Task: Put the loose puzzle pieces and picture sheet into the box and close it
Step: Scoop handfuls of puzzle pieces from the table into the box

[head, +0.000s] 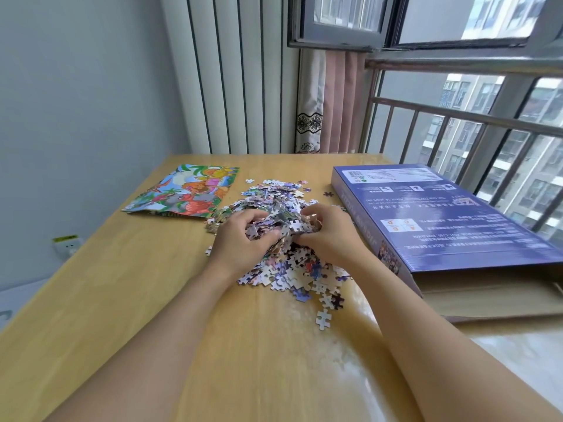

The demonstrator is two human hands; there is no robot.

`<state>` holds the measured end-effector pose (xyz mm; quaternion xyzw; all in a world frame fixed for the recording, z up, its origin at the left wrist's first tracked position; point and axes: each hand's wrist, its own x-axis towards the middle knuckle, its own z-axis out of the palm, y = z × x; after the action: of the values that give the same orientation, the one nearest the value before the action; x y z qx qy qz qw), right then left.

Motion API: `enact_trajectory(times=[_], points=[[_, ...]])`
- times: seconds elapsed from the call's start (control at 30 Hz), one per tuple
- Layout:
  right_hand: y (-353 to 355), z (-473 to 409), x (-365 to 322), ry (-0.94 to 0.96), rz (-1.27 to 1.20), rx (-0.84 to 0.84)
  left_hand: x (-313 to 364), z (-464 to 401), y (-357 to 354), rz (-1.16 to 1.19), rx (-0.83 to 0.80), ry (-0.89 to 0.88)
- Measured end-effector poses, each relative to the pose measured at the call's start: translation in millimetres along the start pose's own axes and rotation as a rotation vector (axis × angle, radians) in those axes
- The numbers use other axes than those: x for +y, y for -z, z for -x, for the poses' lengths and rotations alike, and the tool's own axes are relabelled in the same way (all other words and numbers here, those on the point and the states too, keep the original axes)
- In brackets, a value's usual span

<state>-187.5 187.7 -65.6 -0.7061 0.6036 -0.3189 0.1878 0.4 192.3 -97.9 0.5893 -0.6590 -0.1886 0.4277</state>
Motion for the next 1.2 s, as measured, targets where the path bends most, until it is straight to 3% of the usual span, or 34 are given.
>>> enact_trajectory(times=[0.2,0.5,0.8,1.03,1.2], points=[[7,5,-2,-0.120,0.223,-0.210,0,3,-1,-0.096,-0.058,-0.131],[-3,-3,5,-0.053,0.027,-0.052,1,2,1,-0.068,0.010,-0.167],[10,-2,7,-0.097,-0.334,0.029,2,1,-1,-0.037,0.100,-0.176],[24,5,2,-0.210,-0.683,0.011,6,3,-2,-0.054,0.157,-0.241],[38,17,-2,-0.316,-1.065,-0.088,19,11,-2,-0.076,0.174,-0.326]])
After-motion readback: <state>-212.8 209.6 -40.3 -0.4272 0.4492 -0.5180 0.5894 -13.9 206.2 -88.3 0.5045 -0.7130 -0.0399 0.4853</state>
